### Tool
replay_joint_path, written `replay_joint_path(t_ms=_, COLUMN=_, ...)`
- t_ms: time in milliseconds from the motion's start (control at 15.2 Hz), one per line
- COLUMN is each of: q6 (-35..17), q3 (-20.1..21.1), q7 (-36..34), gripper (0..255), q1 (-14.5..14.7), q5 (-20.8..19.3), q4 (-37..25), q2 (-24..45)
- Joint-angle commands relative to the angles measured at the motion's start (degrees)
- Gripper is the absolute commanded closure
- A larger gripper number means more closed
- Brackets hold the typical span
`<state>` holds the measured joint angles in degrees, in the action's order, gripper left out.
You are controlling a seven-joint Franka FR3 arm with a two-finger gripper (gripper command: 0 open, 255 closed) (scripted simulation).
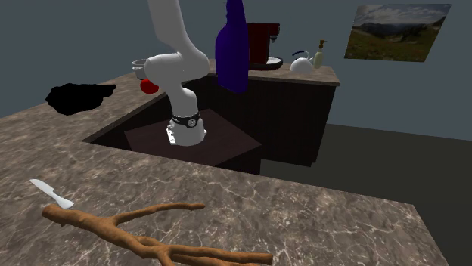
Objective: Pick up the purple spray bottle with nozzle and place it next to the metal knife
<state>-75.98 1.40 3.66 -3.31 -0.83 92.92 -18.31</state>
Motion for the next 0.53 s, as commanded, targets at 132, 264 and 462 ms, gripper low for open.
replay_joint_path(t_ms=132, q6=0.8, q3=-2.8, q7=4.1, gripper=255, q1=-1.2, q5=-0.9, q4=5.6, q2=-6.5)
replay_joint_path(t_ms=264, q6=1.3, q3=-4.2, q7=6.1, gripper=255, q1=-1.7, q5=-1.7, q4=8.0, q2=-9.5)
replay_joint_path(t_ms=462, q6=2.4, q3=-6.4, q7=9.2, gripper=255, q1=-2.5, q5=-3.0, q4=11.1, q2=-13.7)
